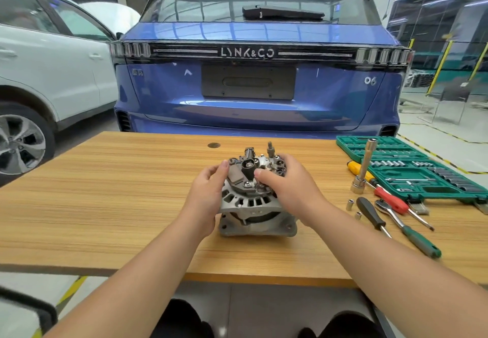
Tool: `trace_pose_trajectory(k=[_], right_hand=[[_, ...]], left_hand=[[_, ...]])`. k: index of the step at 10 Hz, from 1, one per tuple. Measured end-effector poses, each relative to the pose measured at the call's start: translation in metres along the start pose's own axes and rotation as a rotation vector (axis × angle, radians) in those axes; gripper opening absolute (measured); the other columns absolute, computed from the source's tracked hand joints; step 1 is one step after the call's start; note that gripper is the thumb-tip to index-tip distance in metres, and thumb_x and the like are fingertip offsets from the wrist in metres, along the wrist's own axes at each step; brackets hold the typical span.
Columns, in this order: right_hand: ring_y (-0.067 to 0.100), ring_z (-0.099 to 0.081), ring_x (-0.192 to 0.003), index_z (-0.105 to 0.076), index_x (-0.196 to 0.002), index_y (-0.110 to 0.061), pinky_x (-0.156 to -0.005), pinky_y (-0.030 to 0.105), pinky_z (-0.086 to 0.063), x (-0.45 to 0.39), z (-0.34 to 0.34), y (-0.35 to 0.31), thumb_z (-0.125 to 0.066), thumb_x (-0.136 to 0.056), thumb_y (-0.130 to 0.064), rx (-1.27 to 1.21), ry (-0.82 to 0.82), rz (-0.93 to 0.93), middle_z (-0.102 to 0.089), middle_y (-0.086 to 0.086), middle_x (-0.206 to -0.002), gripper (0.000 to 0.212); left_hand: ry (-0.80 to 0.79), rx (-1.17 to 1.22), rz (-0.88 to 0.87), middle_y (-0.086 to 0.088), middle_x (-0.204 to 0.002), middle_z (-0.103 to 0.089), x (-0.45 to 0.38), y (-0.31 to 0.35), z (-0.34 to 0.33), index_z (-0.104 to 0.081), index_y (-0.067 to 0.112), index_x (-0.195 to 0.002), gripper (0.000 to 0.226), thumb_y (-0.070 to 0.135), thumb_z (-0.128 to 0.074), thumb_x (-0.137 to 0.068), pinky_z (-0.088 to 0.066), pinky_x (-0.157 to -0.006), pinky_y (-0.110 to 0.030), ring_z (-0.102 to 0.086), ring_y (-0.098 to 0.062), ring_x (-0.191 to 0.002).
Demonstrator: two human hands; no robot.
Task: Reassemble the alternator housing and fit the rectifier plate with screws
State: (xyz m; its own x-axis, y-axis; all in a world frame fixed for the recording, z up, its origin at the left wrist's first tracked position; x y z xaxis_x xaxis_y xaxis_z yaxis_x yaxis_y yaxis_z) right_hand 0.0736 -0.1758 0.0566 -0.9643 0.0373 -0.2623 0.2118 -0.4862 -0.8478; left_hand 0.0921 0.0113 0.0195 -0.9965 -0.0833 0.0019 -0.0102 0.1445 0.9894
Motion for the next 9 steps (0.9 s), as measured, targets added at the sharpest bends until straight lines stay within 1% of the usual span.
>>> trace_pose_trajectory(k=[1,2,3,4,5,6,7,8,9], right_hand=[[-0.002,-0.062,-0.102,-0.045,-0.14,-0.031,-0.088,0.033,-0.053,0.006,0.007,0.022,-0.065,-0.081,-0.061,-0.052,0.034,0.016,-0.064,-0.022,-0.11,0.069],[-0.011,-0.054,-0.104,-0.042,-0.147,-0.031,-0.085,0.023,-0.043,-0.003,0.015,0.03,-0.057,-0.079,-0.069,-0.008,0.048,0.029,-0.054,-0.032,-0.113,0.078],[0.007,-0.048,-0.117,-0.038,-0.151,-0.032,-0.09,0.03,-0.04,-0.015,0.021,0.032,-0.052,-0.073,-0.077,0.015,0.033,0.013,-0.051,-0.023,-0.122,0.091],[0.006,-0.052,-0.113,-0.041,-0.149,-0.034,-0.085,0.026,-0.041,-0.021,0.02,0.036,-0.053,-0.073,-0.076,-0.005,0.05,0.012,-0.049,-0.036,-0.108,0.087],[0.006,-0.049,-0.114,-0.04,-0.149,-0.035,-0.086,0.028,-0.039,-0.025,0.018,0.039,-0.052,-0.074,-0.076,-0.012,0.051,0.012,-0.047,-0.036,-0.107,0.086],[0.003,-0.042,-0.112,-0.038,-0.151,-0.033,-0.083,0.026,-0.035,-0.025,0.019,0.04,-0.051,-0.075,-0.075,-0.019,0.058,0.006,-0.046,-0.031,-0.114,0.088],[0.006,-0.041,-0.119,-0.035,-0.153,-0.032,-0.091,0.031,-0.033,-0.026,0.018,0.044,-0.049,-0.073,-0.079,-0.012,0.044,0.015,-0.047,-0.017,-0.131,0.094],[0.016,-0.042,-0.134,-0.032,-0.155,-0.029,-0.094,0.032,-0.035,-0.027,0.02,0.042,-0.048,-0.081,-0.079,0.014,0.003,-0.025,-0.045,-0.006,-0.152,0.091],[0.012,-0.048,-0.123,-0.042,-0.149,-0.025,-0.092,0.033,-0.044,-0.017,0.031,0.051,-0.041,-0.097,-0.067,-0.147,0.089,-0.101,-0.052,-0.005,-0.146,0.067]], left_hand=[[0.043,-0.104,-0.117,0.026,-0.095,-0.073,0.001,0.0,-0.016,-0.059,0.034,-0.124,0.04,0.061,-0.06,-0.094,-0.051,-0.076,-0.032,-0.07,0.003,-0.088],[0.072,-0.148,-0.154,0.019,-0.1,-0.072,-0.004,0.0,-0.029,-0.055,0.033,-0.132,0.047,0.061,-0.057,-0.095,-0.049,-0.074,-0.029,-0.068,0.007,-0.086],[0.077,-0.162,-0.152,0.011,-0.113,-0.067,-0.009,-0.001,-0.037,-0.053,0.032,-0.134,0.049,0.062,-0.055,-0.095,-0.05,-0.072,-0.028,-0.069,0.0,-0.089],[0.085,-0.173,-0.161,0.013,-0.112,-0.067,-0.015,0.001,-0.04,-0.053,0.032,-0.134,0.045,0.059,-0.054,-0.098,-0.047,-0.069,-0.026,-0.067,0.0,-0.088],[0.069,-0.167,-0.145,0.014,-0.114,-0.066,-0.02,0.002,-0.04,-0.053,0.034,-0.133,0.042,0.059,-0.053,-0.099,-0.048,-0.069,-0.025,-0.066,0.001,-0.09],[0.067,-0.163,-0.141,0.017,-0.114,-0.064,-0.021,0.002,-0.039,-0.052,0.035,-0.134,0.042,0.059,-0.052,-0.099,-0.047,-0.07,-0.028,-0.063,-0.001,-0.095],[0.043,-0.164,-0.155,0.016,-0.117,-0.062,-0.022,-0.001,-0.038,-0.05,0.033,-0.139,0.047,0.058,-0.051,-0.1,-0.048,-0.075,-0.031,-0.06,-0.003,-0.101],[0.0,-0.181,-0.121,0.011,-0.134,-0.057,-0.021,0.004,-0.036,-0.044,0.033,-0.146,0.05,0.057,-0.045,-0.103,-0.046,-0.082,-0.029,-0.055,-0.005,-0.11],[0.005,-0.287,-0.125,0.017,-0.14,-0.049,-0.009,-0.003,-0.013,-0.04,0.034,-0.151,0.051,0.057,-0.038,-0.105,-0.041,-0.095,-0.028,-0.05,-0.005,-0.121]])
Point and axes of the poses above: each hand's wrist, its own x-axis away from the middle knuckle, its own z-axis out of the back of the hand, y = z × x, the point moved 1 cm from there along -x, towards the middle knuckle
